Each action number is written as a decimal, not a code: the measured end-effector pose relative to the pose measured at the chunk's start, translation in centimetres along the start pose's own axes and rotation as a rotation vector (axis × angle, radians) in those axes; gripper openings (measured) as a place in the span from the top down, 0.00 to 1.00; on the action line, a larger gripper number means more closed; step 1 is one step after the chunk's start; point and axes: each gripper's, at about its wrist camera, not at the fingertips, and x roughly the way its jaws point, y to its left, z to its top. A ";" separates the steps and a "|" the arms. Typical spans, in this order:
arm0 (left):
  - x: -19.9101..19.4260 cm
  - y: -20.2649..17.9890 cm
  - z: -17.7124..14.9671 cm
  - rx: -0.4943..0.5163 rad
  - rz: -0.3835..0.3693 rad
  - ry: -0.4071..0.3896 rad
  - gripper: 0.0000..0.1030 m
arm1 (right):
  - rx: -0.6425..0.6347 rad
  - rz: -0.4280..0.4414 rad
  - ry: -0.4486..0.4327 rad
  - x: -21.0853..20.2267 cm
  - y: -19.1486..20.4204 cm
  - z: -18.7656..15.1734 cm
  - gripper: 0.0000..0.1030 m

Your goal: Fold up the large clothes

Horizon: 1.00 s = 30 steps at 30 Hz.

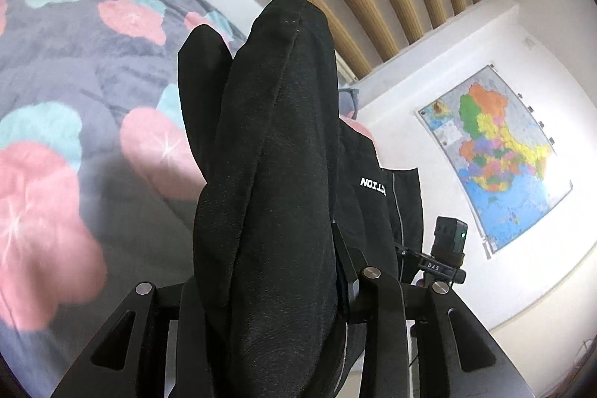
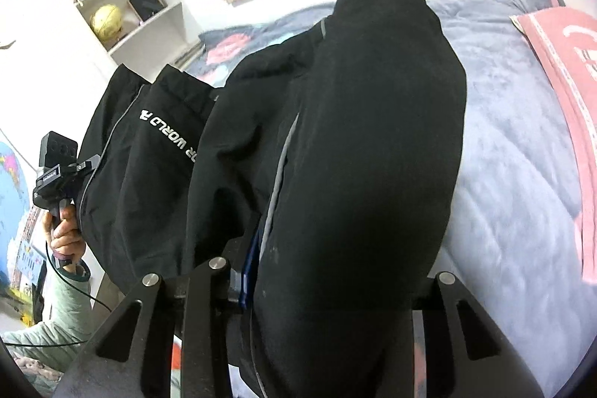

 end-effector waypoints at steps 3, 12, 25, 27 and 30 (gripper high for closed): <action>-0.1 1.7 -1.9 -0.039 0.016 0.020 0.63 | 0.019 -0.009 0.043 1.3 -0.4 -1.4 0.60; 3.6 17.8 -6.2 -0.253 0.222 0.083 0.43 | 0.273 -0.110 0.153 10.0 -7.9 -6.3 0.46; -3.2 5.6 -3.8 0.140 0.520 -0.092 0.42 | 0.131 -0.287 0.000 2.2 -2.7 -5.4 0.27; -1.0 3.1 -3.9 0.197 0.540 -0.052 0.40 | 0.078 -0.261 0.015 3.9 0.8 -4.7 0.24; 3.4 1.9 -5.1 0.213 0.547 0.064 0.39 | 0.039 -0.274 0.074 6.6 3.1 -5.5 0.24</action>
